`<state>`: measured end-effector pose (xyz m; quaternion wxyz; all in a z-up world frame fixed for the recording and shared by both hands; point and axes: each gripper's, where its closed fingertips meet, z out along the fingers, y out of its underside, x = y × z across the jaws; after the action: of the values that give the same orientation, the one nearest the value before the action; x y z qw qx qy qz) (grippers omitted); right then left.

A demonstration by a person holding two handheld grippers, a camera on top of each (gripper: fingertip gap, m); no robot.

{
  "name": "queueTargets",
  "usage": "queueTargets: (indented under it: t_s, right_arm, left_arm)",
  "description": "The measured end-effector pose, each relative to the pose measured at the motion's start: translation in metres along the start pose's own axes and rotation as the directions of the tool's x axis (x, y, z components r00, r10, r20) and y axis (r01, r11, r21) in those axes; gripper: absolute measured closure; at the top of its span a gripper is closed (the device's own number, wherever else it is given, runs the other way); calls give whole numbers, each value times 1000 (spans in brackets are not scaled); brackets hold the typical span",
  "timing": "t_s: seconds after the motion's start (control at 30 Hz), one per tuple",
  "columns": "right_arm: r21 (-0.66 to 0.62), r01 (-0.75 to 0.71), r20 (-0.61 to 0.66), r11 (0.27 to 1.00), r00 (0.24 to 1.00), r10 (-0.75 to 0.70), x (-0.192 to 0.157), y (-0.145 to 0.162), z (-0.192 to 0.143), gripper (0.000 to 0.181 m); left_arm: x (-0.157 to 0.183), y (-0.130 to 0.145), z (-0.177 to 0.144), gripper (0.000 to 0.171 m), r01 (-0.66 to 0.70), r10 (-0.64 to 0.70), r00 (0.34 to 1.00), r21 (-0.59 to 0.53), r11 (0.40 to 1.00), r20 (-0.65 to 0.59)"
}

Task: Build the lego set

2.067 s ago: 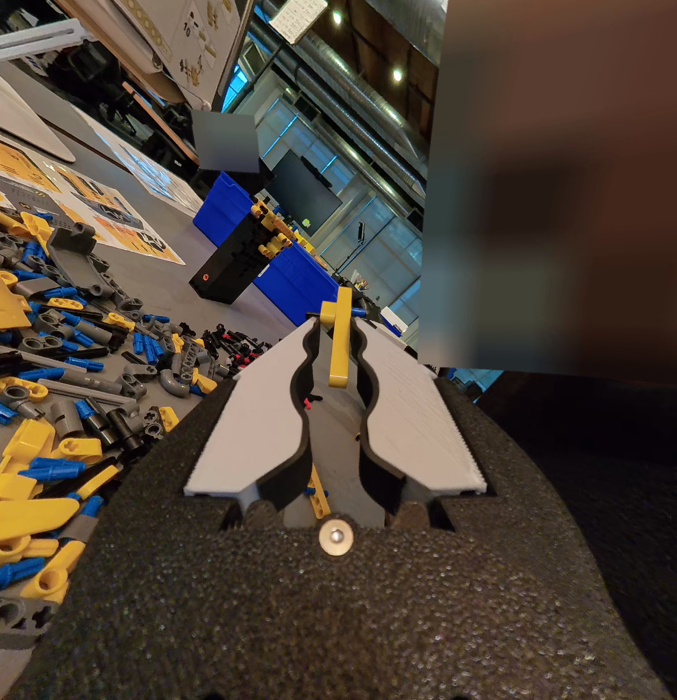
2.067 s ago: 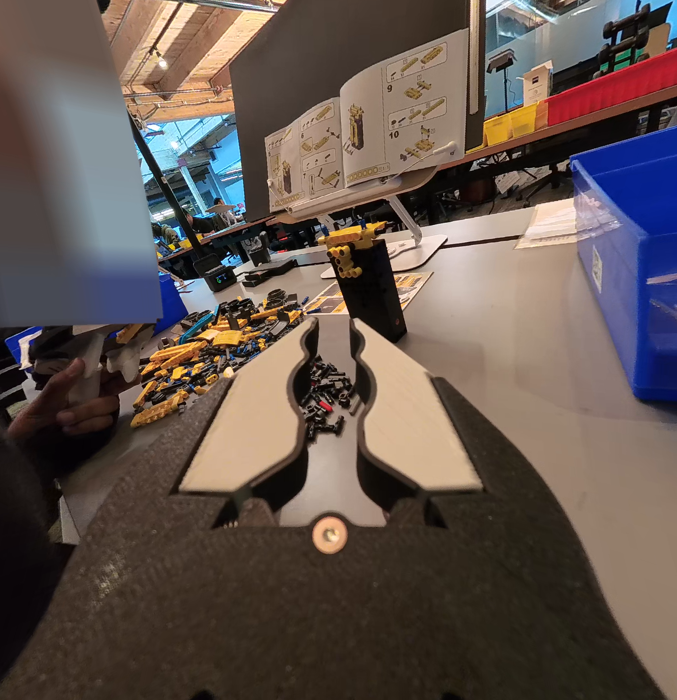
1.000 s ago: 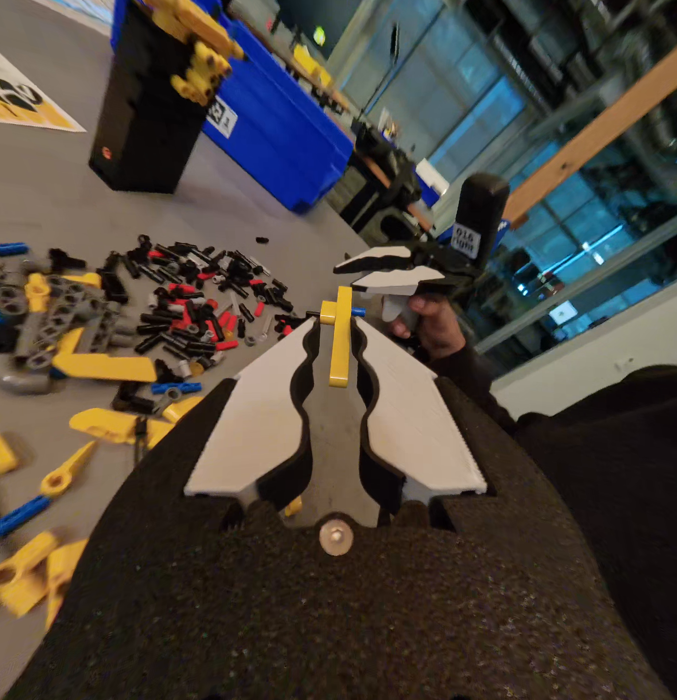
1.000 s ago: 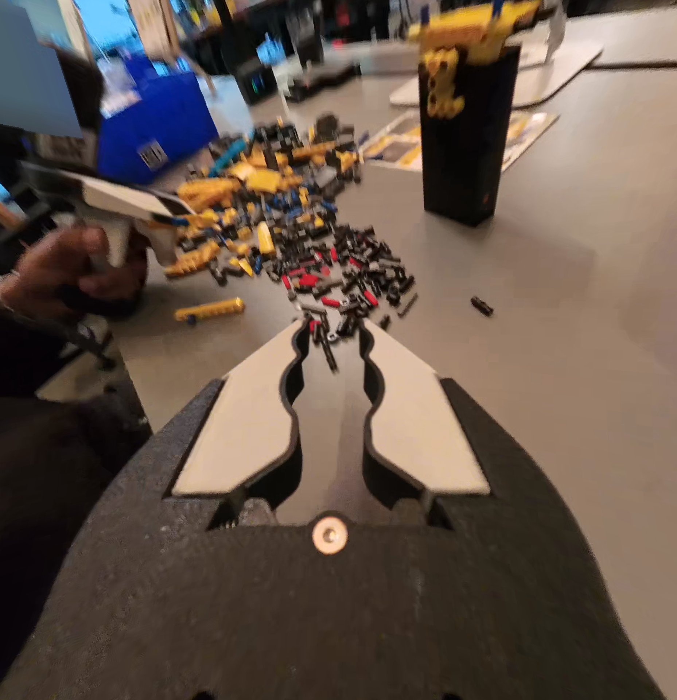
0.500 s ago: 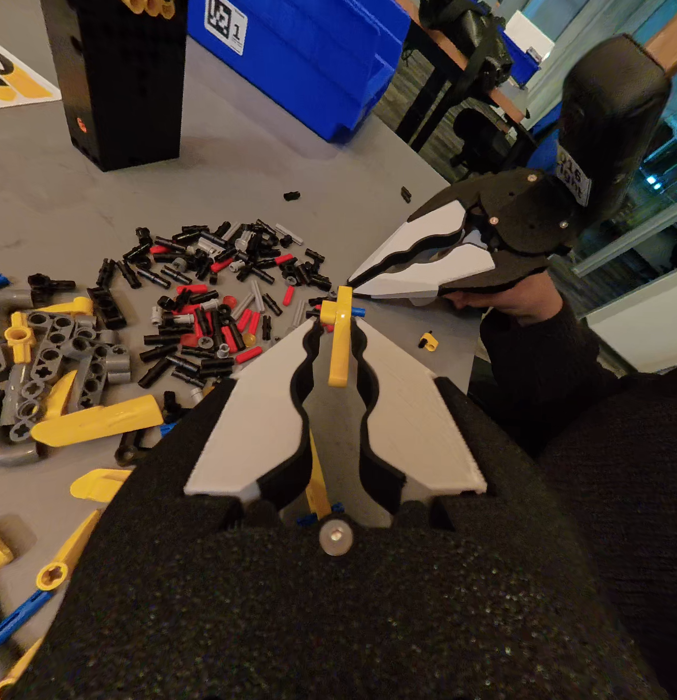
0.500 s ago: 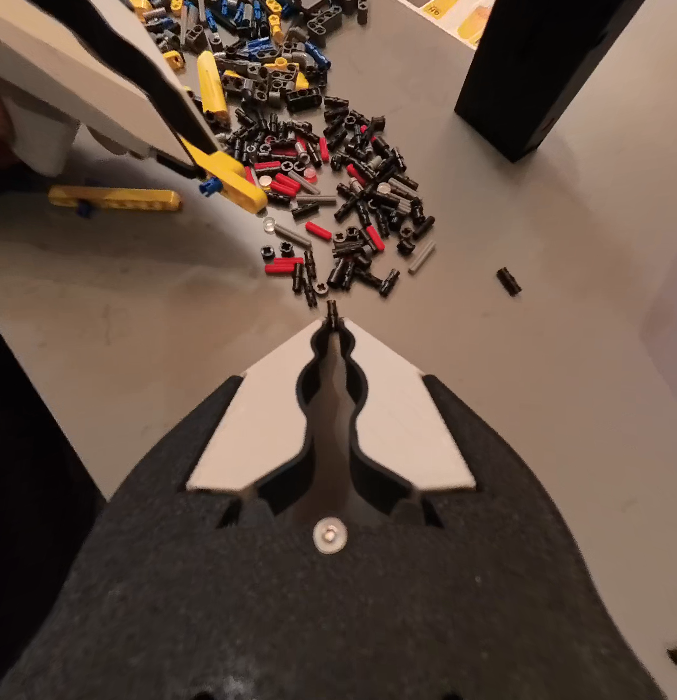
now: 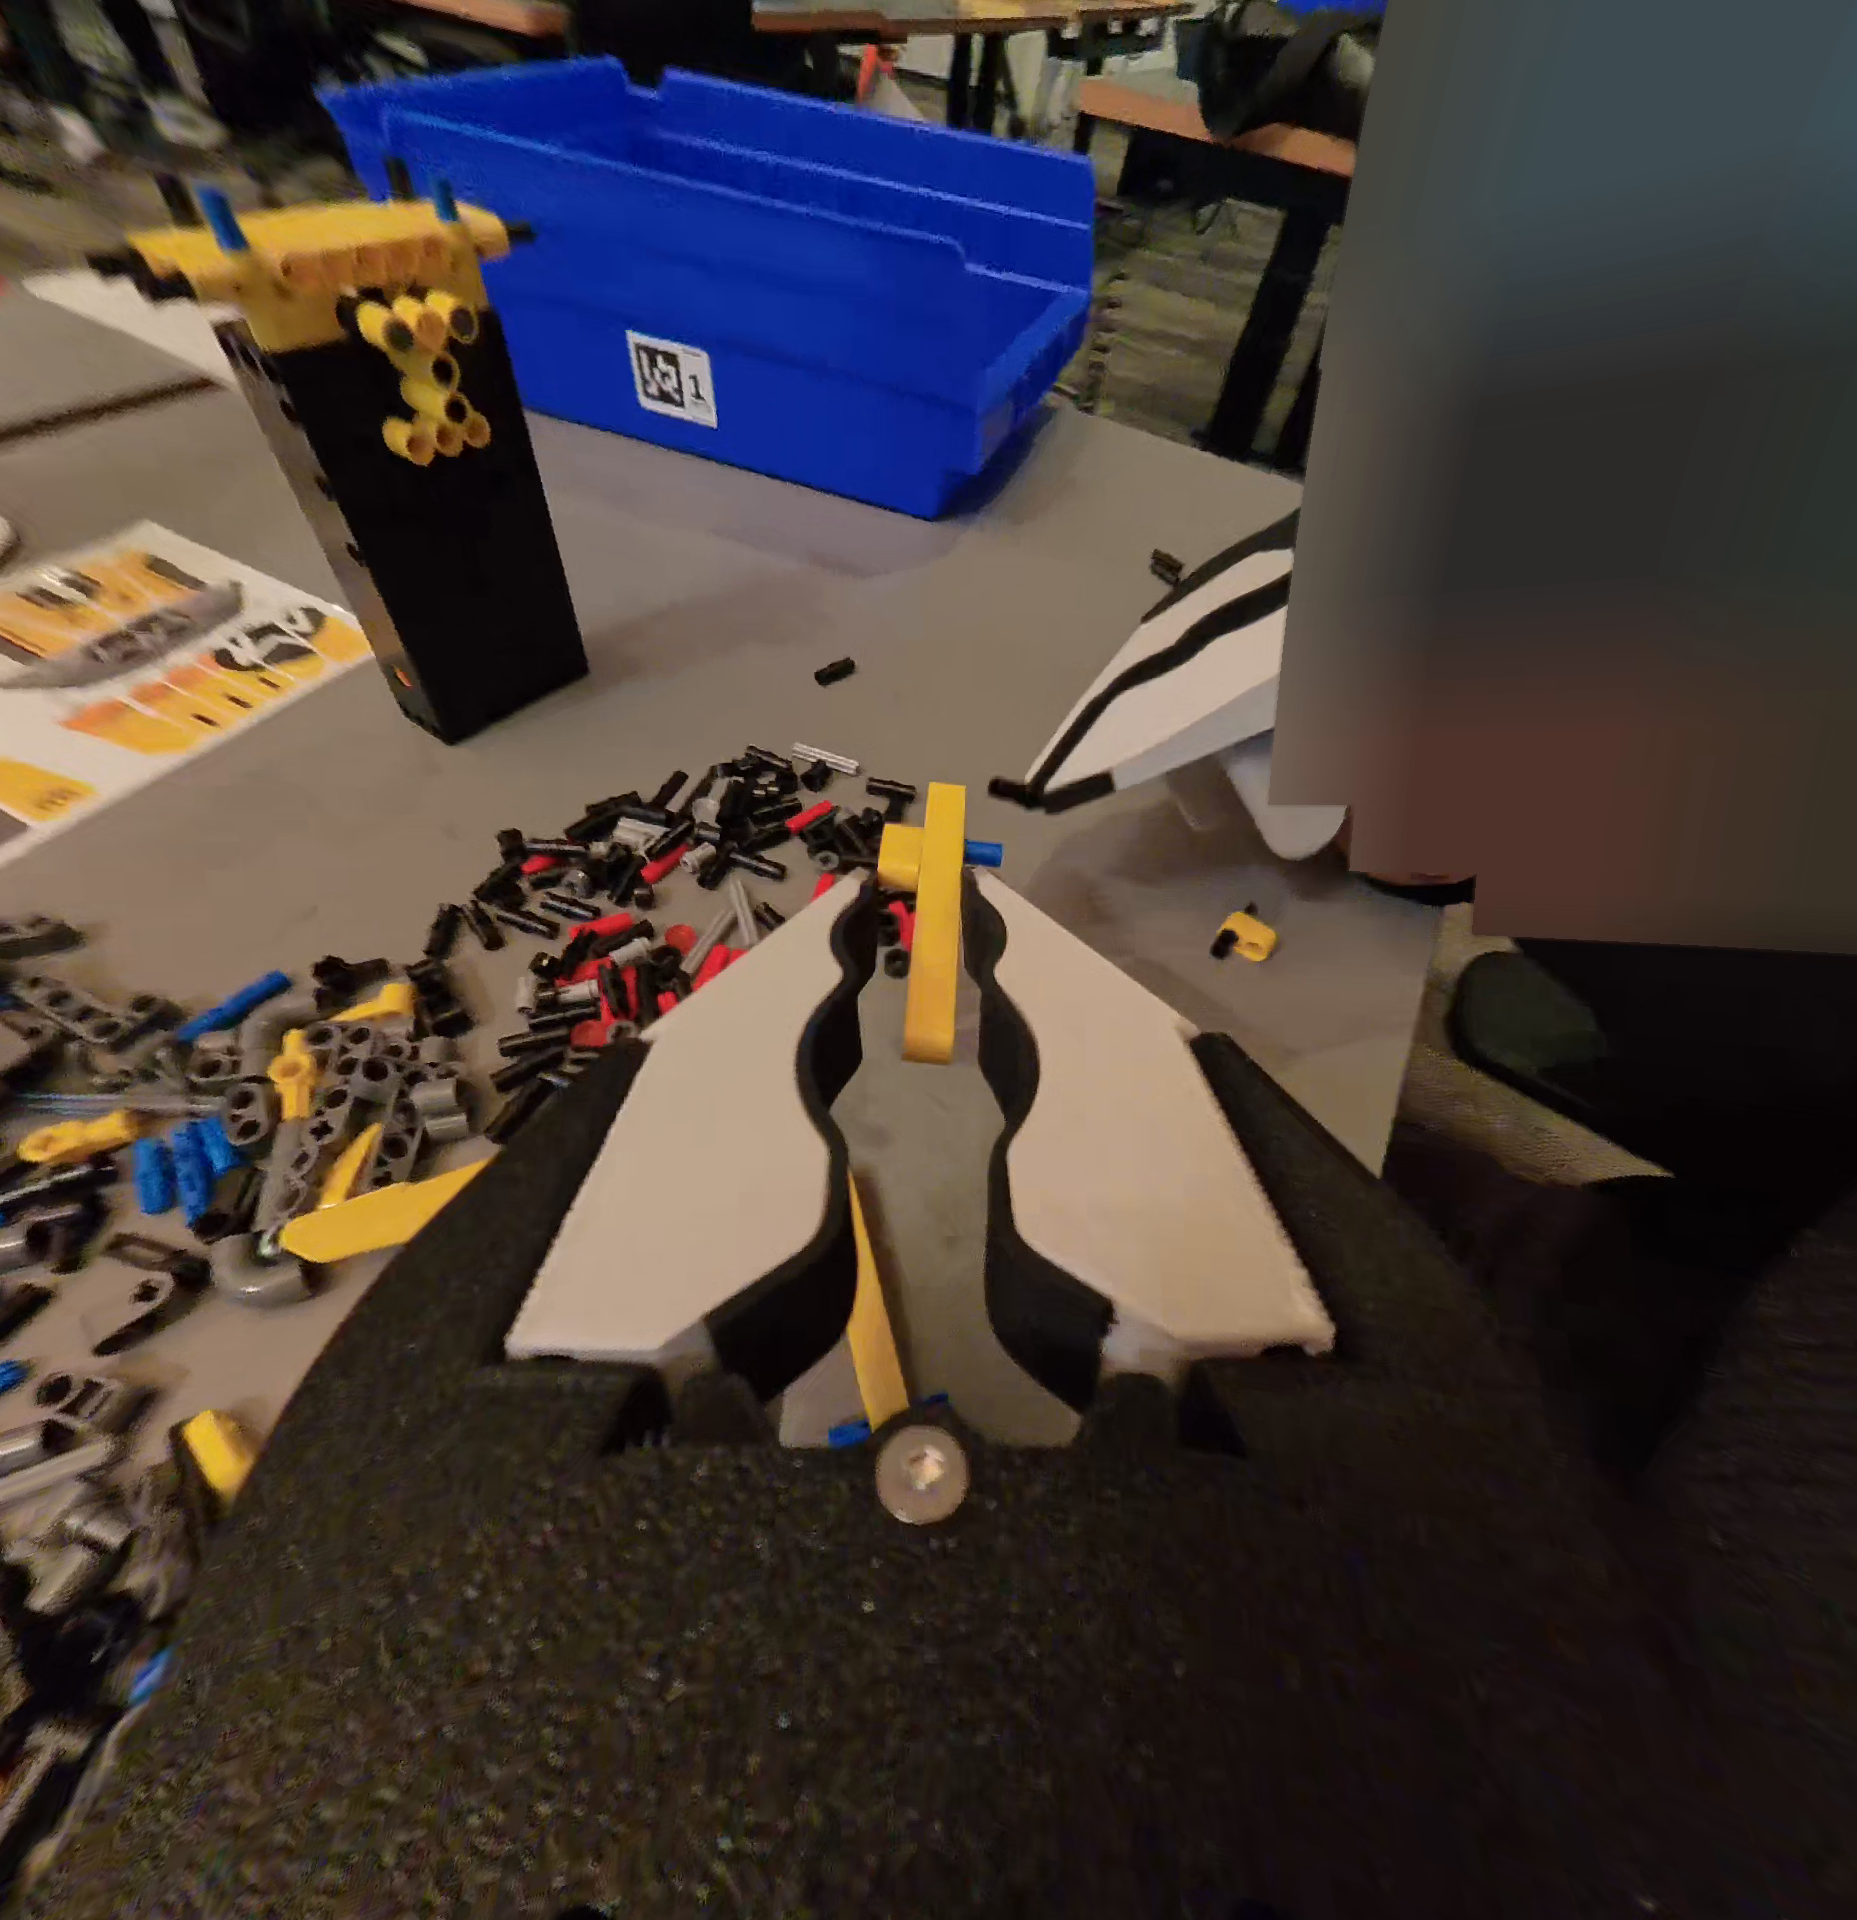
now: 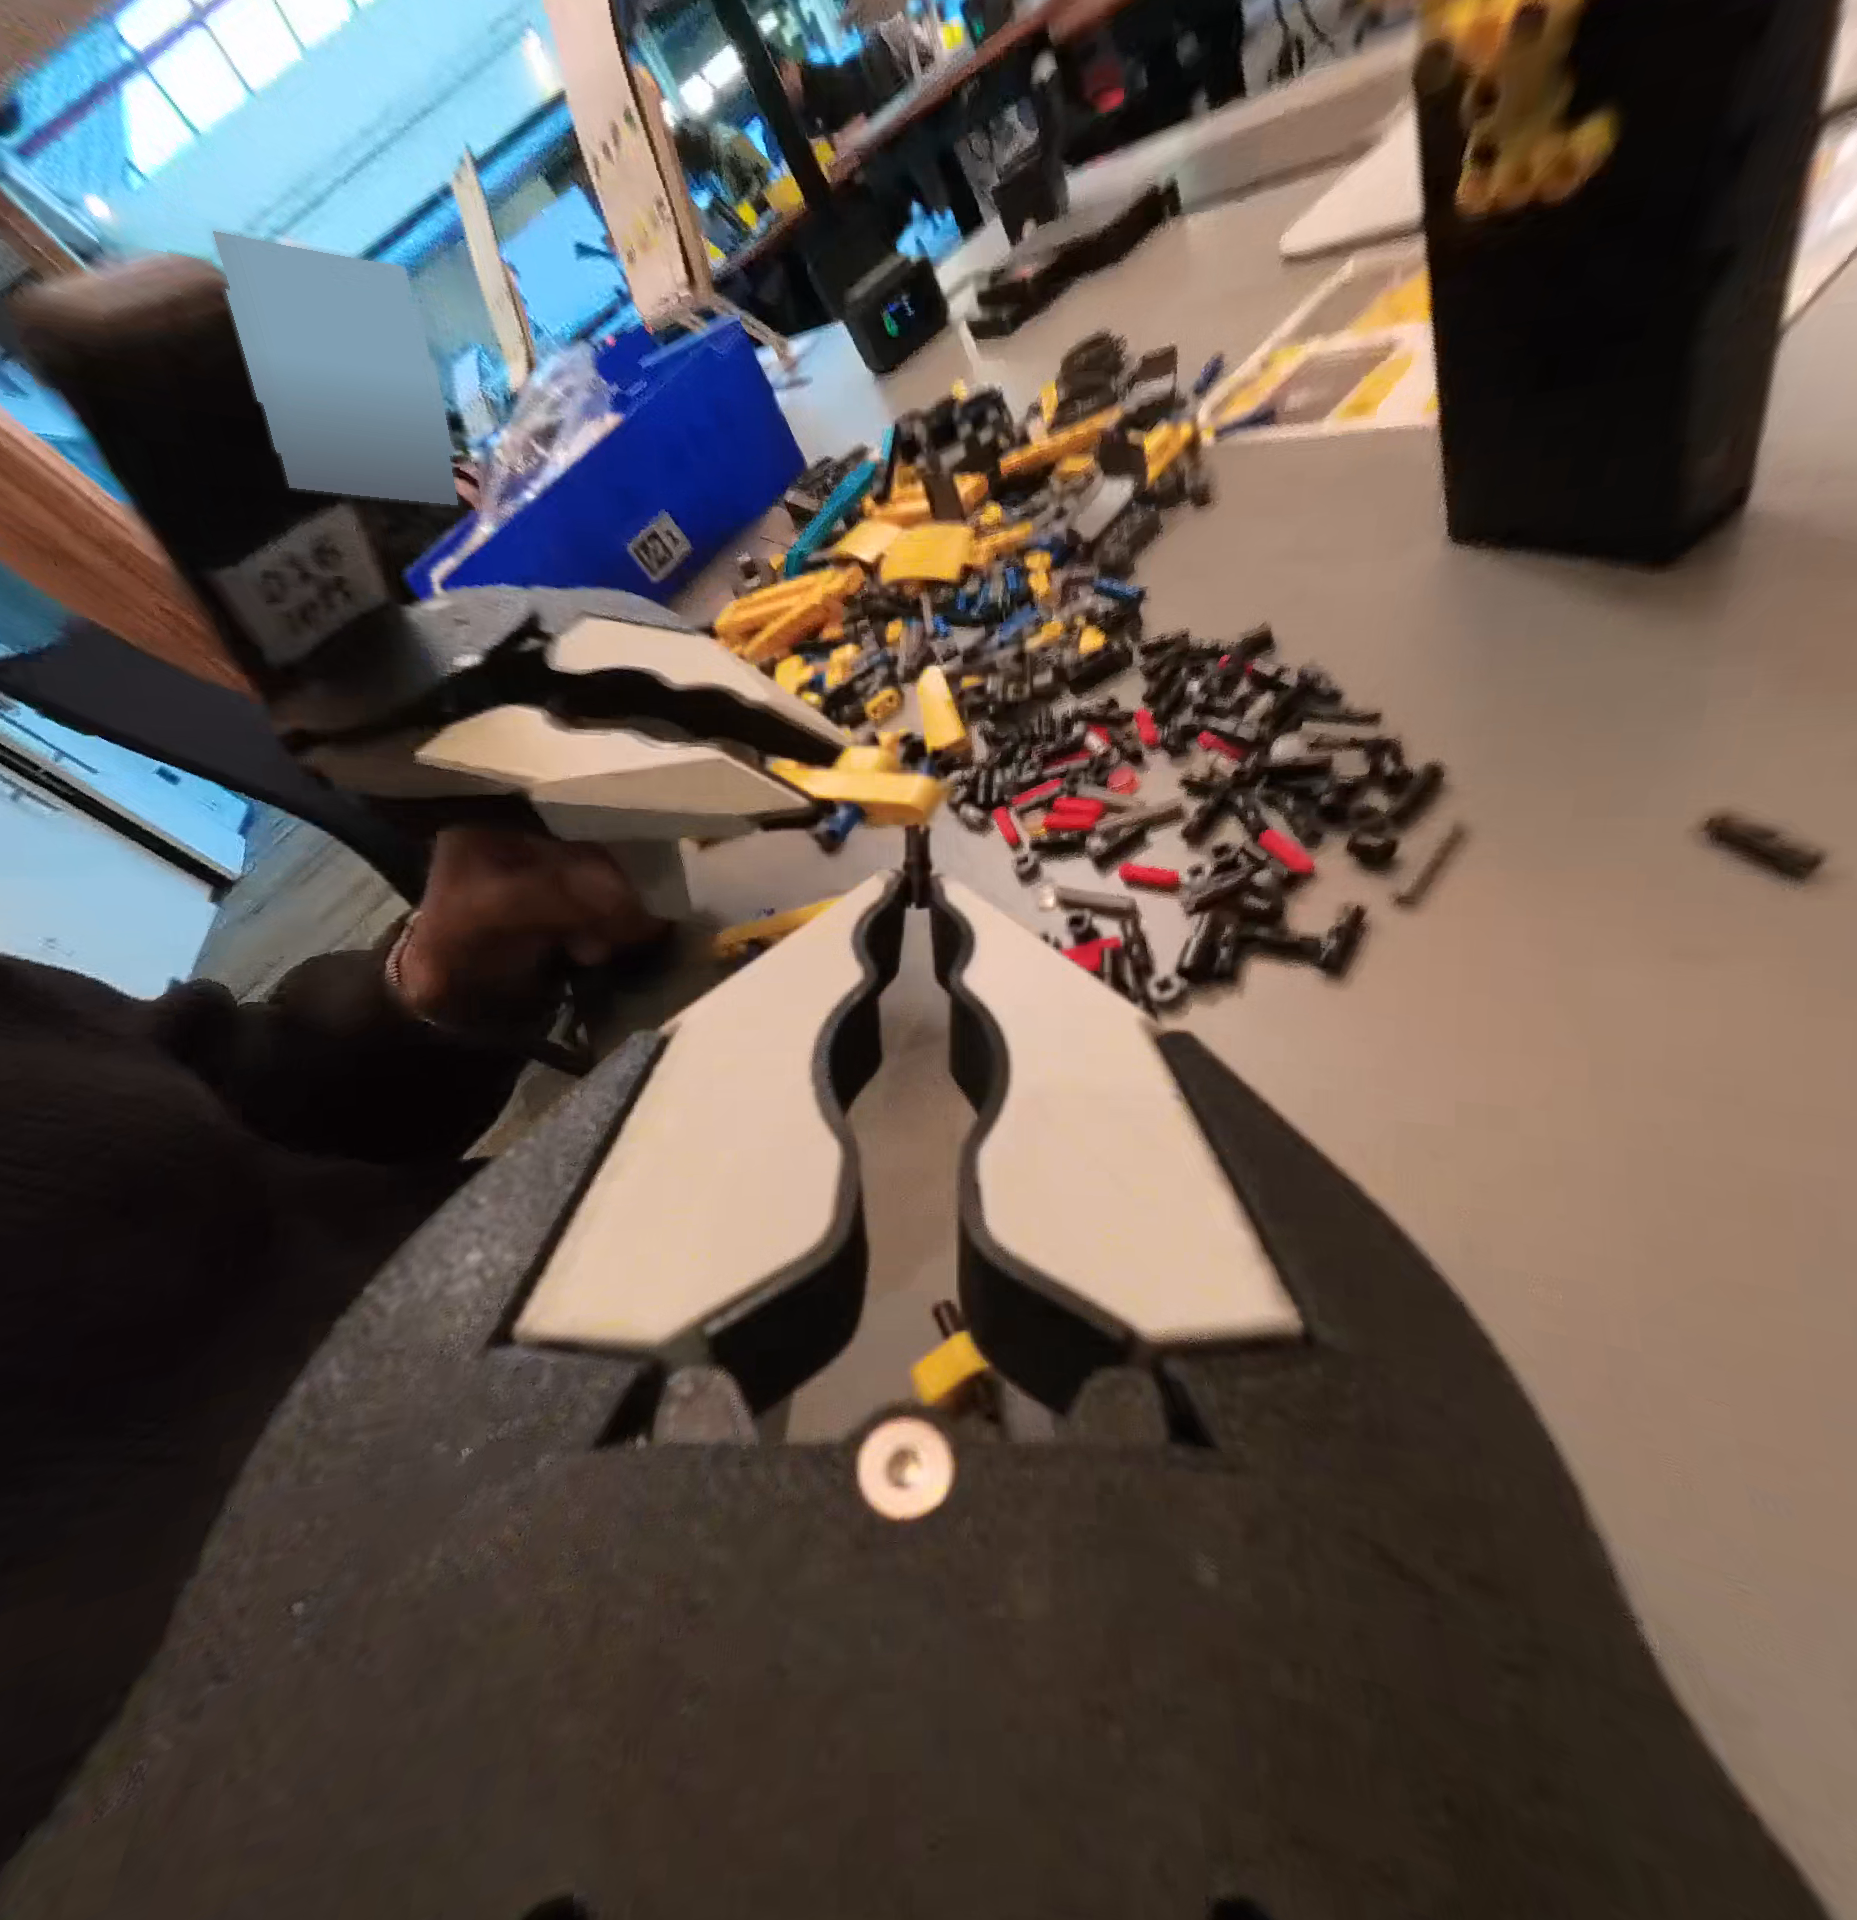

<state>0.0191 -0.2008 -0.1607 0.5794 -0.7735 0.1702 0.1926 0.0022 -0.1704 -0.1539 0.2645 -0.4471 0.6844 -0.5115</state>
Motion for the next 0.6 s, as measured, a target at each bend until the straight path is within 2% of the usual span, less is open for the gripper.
queueTargets:
  t_s: [0.1, 0.2, 0.3, 0.37, 0.53, 0.6]
  right_arm:
    - [-80, 26, -79, 996, 996, -33, 1, 13, 4, 177]
    - [-210, 30, -154, 977, 986, -64, -1, 41, 1, 177]
    - [-294, 17, -146, 956, 987, -62, -21, 69, 0, 177]
    - [-317, 8, -157, 948, 986, -61, -29, 81, 0, 177]
    - [-338, 4, -233, 941, 968, -88, -28, 85, 0, 177]
    - [-352, 14, -265, 936, 957, -114, -27, 84, 1, 177]
  left_arm:
    - [8, 15, -1, 156, -10, 14, 999, -94, 996, 50]
    - [36, 32, -6, 156, 125, -129, 991, -142, 982, -20]
    - [52, 49, -12, 156, 195, -200, 980, -156, 968, -18]
    - [53, 56, -13, 156, 176, -175, 984, -149, 973, 16]
    - [49, 63, -14, 156, 119, -112, 992, -162, 980, 55]
    - [43, 68, -17, 156, 45, -24, 994, -199, 979, 109]
